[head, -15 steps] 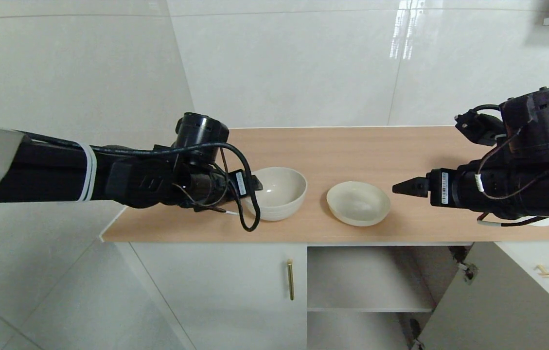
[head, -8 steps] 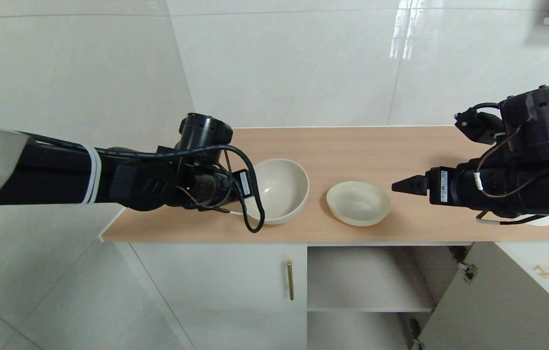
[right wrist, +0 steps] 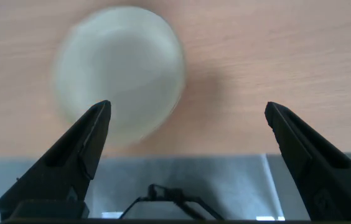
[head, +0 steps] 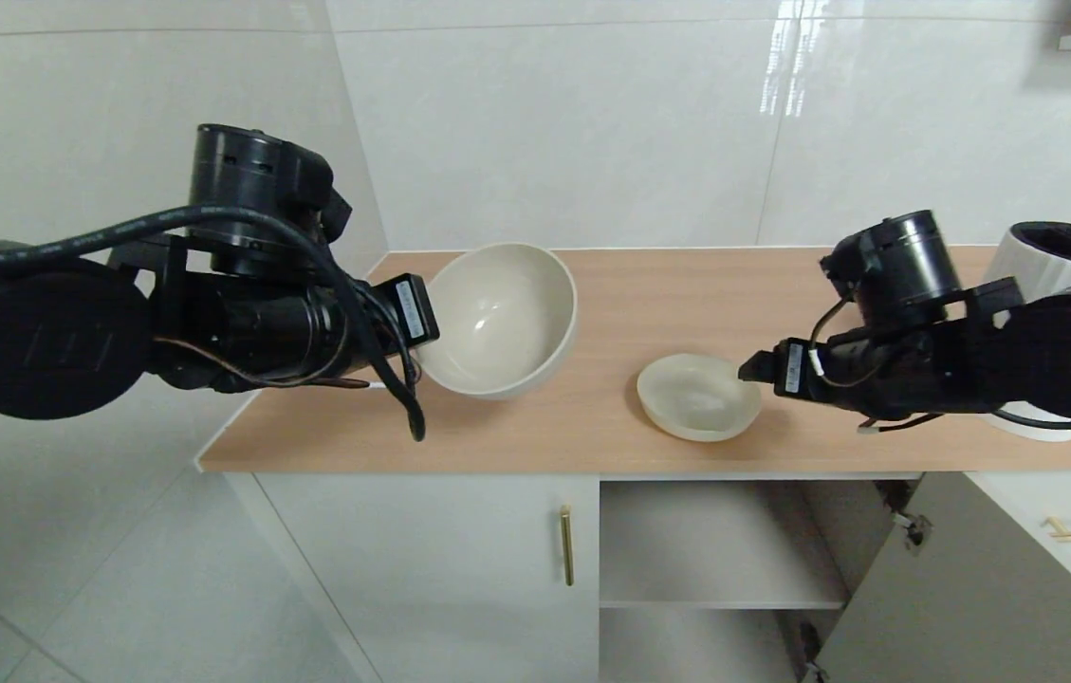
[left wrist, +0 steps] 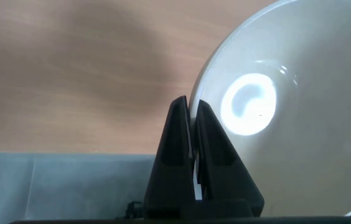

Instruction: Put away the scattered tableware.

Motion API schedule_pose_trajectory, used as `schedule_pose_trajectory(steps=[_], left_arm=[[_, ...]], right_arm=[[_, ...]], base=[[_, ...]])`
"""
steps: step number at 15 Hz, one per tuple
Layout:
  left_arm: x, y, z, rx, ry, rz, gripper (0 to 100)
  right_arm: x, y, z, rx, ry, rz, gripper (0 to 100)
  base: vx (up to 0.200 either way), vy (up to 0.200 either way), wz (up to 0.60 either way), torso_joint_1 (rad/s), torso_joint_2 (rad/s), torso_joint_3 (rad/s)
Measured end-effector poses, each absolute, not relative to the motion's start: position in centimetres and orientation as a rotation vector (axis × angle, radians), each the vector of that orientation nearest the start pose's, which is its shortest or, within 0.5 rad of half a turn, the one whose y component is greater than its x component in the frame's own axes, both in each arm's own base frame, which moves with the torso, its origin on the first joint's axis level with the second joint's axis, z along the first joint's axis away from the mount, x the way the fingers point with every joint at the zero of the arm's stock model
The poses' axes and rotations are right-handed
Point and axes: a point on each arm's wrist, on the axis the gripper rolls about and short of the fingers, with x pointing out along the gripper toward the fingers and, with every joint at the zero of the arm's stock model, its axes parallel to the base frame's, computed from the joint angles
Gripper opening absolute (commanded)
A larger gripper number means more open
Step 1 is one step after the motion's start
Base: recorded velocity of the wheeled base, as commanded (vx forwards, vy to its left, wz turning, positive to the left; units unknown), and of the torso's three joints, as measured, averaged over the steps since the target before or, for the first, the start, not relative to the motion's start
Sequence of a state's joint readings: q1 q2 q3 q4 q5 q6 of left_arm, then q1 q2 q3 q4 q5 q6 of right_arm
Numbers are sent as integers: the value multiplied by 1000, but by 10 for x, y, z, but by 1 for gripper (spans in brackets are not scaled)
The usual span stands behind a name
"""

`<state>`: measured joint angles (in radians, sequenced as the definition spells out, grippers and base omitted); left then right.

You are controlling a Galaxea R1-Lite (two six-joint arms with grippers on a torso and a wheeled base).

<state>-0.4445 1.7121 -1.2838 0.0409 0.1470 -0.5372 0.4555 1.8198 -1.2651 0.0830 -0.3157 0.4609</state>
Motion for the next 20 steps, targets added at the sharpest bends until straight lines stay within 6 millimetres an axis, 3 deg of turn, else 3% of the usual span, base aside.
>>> schedule_pose_trajectory(steps=[3, 6, 7, 13, 16, 20], left_arm=[[288, -132, 255, -398, 483, -168, 0], [286, -131, 257, -401, 476, -170, 0], [286, -131, 258, -401, 474, -170, 0], [286, -131, 258, -402, 474, -170, 0], [285, -131, 251, -394, 495, -165, 0], [271, -126, 242, -386, 550, -217, 0]], right_arm=[[336, 160, 176, 214, 631, -83, 100], [348, 167, 161, 214, 641, -100, 100], [349, 168, 158, 212, 645, -102, 0], [350, 169, 158, 235, 640, -99, 0], [338, 163, 179, 274, 625, -38, 0], [295, 146, 220, 354, 632, 166, 0]], base=[[0, 0, 0, 0, 0, 0], [0, 0, 0, 0, 0, 0], [0, 0, 0, 0, 0, 0], [0, 0, 0, 0, 0, 0], [0, 0, 0, 0, 0, 0], [0, 0, 0, 0, 0, 0]])
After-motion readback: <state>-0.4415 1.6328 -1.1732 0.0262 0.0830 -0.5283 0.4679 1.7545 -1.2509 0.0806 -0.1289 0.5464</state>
